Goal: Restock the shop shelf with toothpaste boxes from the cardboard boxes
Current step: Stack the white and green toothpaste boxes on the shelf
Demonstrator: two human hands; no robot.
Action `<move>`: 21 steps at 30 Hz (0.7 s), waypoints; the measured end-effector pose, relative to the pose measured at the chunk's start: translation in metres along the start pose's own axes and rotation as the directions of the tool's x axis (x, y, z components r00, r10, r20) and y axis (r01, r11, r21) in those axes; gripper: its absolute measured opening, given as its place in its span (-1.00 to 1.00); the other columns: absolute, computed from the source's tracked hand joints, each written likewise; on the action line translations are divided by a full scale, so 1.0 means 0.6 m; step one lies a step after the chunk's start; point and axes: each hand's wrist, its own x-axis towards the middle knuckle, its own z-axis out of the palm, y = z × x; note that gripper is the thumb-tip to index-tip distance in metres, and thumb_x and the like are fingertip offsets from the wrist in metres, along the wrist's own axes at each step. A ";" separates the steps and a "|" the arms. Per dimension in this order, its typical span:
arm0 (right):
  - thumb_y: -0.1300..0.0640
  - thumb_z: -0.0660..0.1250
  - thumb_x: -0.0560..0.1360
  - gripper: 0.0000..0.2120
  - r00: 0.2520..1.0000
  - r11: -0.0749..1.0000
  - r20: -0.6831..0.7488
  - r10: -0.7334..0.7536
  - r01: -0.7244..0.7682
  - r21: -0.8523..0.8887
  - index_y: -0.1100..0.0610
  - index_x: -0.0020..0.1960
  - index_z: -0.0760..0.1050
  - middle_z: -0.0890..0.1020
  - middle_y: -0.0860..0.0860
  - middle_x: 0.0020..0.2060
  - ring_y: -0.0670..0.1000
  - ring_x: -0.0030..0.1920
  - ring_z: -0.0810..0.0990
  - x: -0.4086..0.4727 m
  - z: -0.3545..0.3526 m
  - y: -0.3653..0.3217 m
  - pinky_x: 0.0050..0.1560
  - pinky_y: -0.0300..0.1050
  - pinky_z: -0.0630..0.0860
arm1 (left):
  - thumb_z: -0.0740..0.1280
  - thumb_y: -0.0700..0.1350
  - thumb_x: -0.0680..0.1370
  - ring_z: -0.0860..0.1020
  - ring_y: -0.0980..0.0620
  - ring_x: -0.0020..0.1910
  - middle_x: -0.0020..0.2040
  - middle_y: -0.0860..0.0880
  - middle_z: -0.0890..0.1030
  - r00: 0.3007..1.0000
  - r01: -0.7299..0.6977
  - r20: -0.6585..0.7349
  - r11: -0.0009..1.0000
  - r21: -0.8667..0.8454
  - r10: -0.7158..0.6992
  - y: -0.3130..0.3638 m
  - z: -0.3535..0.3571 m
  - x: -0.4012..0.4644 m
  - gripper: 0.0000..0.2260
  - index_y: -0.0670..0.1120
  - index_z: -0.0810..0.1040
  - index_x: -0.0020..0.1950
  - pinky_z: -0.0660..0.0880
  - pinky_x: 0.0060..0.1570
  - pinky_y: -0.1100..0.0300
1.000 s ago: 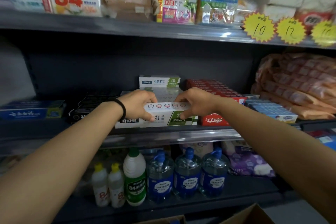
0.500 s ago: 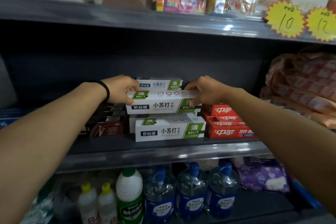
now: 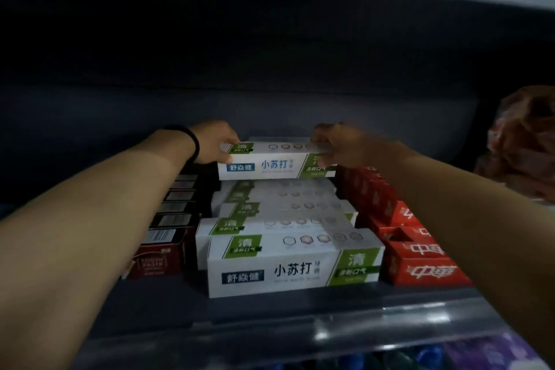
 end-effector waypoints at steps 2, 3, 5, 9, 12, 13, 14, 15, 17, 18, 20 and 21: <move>0.14 0.43 0.46 -0.60 1.000 1.000 0.002 -0.002 0.002 -0.029 0.09 0.26 0.42 0.53 0.00 0.11 -0.02 0.06 0.48 0.025 0.018 0.009 -0.03 -0.18 0.35 | 0.35 -0.14 0.54 0.42 0.07 -0.03 0.16 -0.05 0.57 1.000 0.004 0.005 1.000 0.010 -0.004 -0.011 0.013 0.021 -0.70 -0.09 0.54 0.28 0.30 -0.08 0.26; 0.13 0.44 0.46 -0.60 1.000 0.999 0.002 -0.006 0.006 -0.053 0.09 0.25 0.43 0.54 0.01 0.12 0.00 0.08 0.49 0.036 0.026 0.013 0.00 -0.16 0.38 | 0.35 -0.13 0.55 0.43 0.06 -0.04 0.15 -0.06 0.57 1.000 0.009 0.007 1.000 0.025 -0.010 -0.016 0.021 0.030 -0.69 -0.10 0.54 0.29 0.31 -0.08 0.25; 0.12 0.43 0.46 -0.63 1.000 0.995 0.003 -0.014 0.014 -0.099 0.09 0.23 0.45 0.56 0.03 0.11 0.03 0.09 0.51 0.053 0.043 0.019 0.03 -0.12 0.42 | 0.33 -0.13 0.56 0.46 0.01 -0.02 0.14 -0.09 0.57 1.000 0.025 -0.003 0.999 0.044 -0.025 -0.022 0.034 0.044 -0.68 -0.13 0.52 0.31 0.35 -0.06 0.23; 0.10 0.40 0.49 -0.66 0.999 0.991 -0.034 -0.027 0.022 -0.134 0.11 0.24 0.48 0.52 0.03 0.14 0.04 0.12 0.50 0.075 0.056 0.031 0.12 -0.05 0.45 | 0.30 -0.14 0.57 0.53 -0.09 0.07 0.14 -0.15 0.59 0.999 0.026 -0.037 0.998 0.060 -0.024 -0.036 0.049 0.066 -0.70 -0.16 0.53 0.29 0.43 0.02 0.18; 0.07 0.40 0.49 -0.64 0.999 0.987 -0.024 -0.036 0.032 -0.160 0.13 0.25 0.51 0.50 0.06 0.18 0.07 0.17 0.48 0.084 0.054 0.034 0.20 -0.02 0.43 | 0.30 -0.13 0.57 0.53 -0.11 0.09 0.16 -0.16 0.59 0.998 0.027 -0.061 0.996 0.082 -0.022 -0.054 0.060 0.082 -0.75 -0.17 0.57 0.22 0.46 0.13 0.09; 0.08 0.40 0.49 -0.65 0.999 0.987 -0.025 -0.041 0.036 -0.158 0.14 0.25 0.52 0.52 0.06 0.18 0.07 0.17 0.49 0.085 0.054 0.034 0.20 -0.03 0.42 | 0.30 -0.12 0.57 0.53 -0.12 0.11 0.18 -0.16 0.58 0.997 0.032 -0.069 0.995 0.090 -0.026 -0.058 0.063 0.086 -0.75 -0.19 0.57 0.19 0.46 0.15 0.05; 0.09 0.40 0.50 -0.65 0.999 0.987 -0.029 -0.041 0.036 -0.154 0.14 0.26 0.53 0.53 0.05 0.16 0.06 0.15 0.50 0.086 0.055 0.034 0.19 -0.03 0.42 | 0.30 -0.12 0.57 0.53 -0.13 0.13 0.19 -0.17 0.57 0.996 0.042 -0.077 0.995 0.089 -0.035 -0.062 0.066 0.090 -0.75 -0.21 0.57 0.18 0.45 0.18 0.01; 0.09 0.39 0.50 -0.65 0.998 0.987 -0.036 -0.043 0.037 -0.154 0.14 0.26 0.53 0.55 0.04 0.15 0.05 0.14 0.50 0.087 0.056 0.035 0.19 -0.03 0.42 | 0.30 -0.12 0.57 0.52 -0.14 0.15 0.21 -0.18 0.56 0.995 0.052 -0.083 0.995 0.082 -0.045 -0.064 0.068 0.093 -0.75 -0.22 0.56 0.18 0.45 0.20 0.00; 0.09 0.39 0.50 -0.64 0.998 0.986 -0.047 -0.046 0.038 -0.164 0.12 0.28 0.53 0.56 0.04 0.13 0.05 0.13 0.51 0.091 0.059 0.036 0.20 0.00 0.43 | 0.30 -0.13 0.57 0.52 -0.15 0.18 0.22 -0.20 0.56 0.994 0.062 -0.094 0.996 0.070 -0.056 -0.065 0.070 0.096 -0.75 -0.23 0.56 0.19 0.44 0.22 0.00; 0.07 0.40 0.49 -0.63 0.998 0.983 -0.049 -0.047 0.038 -0.179 0.11 0.28 0.53 0.56 0.05 0.13 0.05 0.13 0.50 0.093 0.060 0.037 0.20 0.02 0.44 | 0.30 -0.13 0.57 0.52 -0.15 0.18 0.20 -0.20 0.56 0.993 0.068 -0.096 0.996 0.061 -0.062 -0.065 0.070 0.097 -0.75 -0.22 0.57 0.19 0.44 0.21 0.00; 0.05 0.40 0.49 -0.62 0.998 0.974 -0.044 -0.052 0.041 -0.222 0.11 0.28 0.53 0.53 0.06 0.13 0.07 0.15 0.48 0.097 0.061 0.038 0.20 0.05 0.43 | 0.31 -0.13 0.57 0.54 -0.17 0.14 0.14 -0.21 0.58 0.994 0.067 -0.093 0.997 0.045 -0.063 -0.065 0.069 0.099 -0.77 -0.24 0.58 0.15 0.46 0.18 -0.01; 0.05 0.39 0.49 -0.62 0.998 0.971 -0.042 -0.052 0.040 -0.237 0.12 0.28 0.52 0.52 0.07 0.14 0.08 0.16 0.47 0.098 0.061 0.038 0.20 0.05 0.43 | 0.31 -0.13 0.57 0.55 -0.16 0.13 0.14 -0.21 0.59 0.994 0.069 -0.090 0.997 0.039 -0.065 -0.065 0.068 0.100 -0.76 -0.25 0.58 0.15 0.46 0.17 -0.01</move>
